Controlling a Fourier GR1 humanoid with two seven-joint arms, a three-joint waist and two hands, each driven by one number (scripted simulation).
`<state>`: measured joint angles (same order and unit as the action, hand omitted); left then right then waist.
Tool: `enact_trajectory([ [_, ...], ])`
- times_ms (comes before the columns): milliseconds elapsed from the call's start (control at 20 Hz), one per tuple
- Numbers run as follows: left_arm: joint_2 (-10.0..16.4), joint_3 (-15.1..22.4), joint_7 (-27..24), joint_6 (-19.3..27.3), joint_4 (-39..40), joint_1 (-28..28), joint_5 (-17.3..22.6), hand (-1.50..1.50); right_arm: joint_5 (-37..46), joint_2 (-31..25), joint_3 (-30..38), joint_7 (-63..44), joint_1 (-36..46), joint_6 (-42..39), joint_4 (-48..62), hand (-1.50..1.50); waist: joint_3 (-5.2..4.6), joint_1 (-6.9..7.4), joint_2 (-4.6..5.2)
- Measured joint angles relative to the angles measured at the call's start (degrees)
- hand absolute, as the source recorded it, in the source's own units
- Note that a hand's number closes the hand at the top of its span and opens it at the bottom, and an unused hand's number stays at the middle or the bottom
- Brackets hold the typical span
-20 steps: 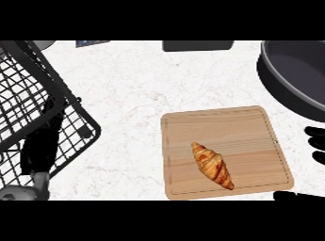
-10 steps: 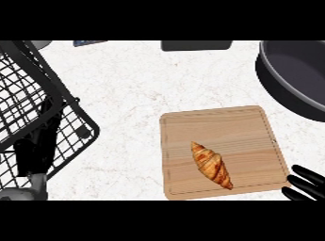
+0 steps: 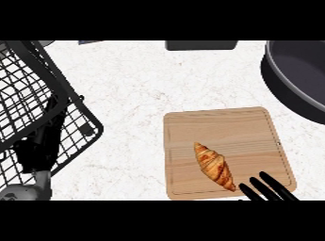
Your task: Pick the croissant from the cutting board and place it in the pot
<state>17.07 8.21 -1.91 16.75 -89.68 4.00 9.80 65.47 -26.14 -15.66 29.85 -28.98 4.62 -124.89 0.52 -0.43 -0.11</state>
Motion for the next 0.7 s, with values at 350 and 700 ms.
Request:
enact_trajectory([
  [350, -1.3, -0.7, 0.1, 0.1, 0.2, 0.3, -1.5, 0.00, 13.1, 6.5, -6.4, -9.4, 4.4, -2.5, 5.7, -1.50, 0.14, 0.55, 0.05],
  [700, -2.3, -1.7, -0.4, -1.7, 0.4, 0.4, -1.7, 0.00, 19.2, 11.7, -8.8, -14.8, 10.0, -5.4, 13.1, -1.50, 0.34, 0.68, 0.03],
])
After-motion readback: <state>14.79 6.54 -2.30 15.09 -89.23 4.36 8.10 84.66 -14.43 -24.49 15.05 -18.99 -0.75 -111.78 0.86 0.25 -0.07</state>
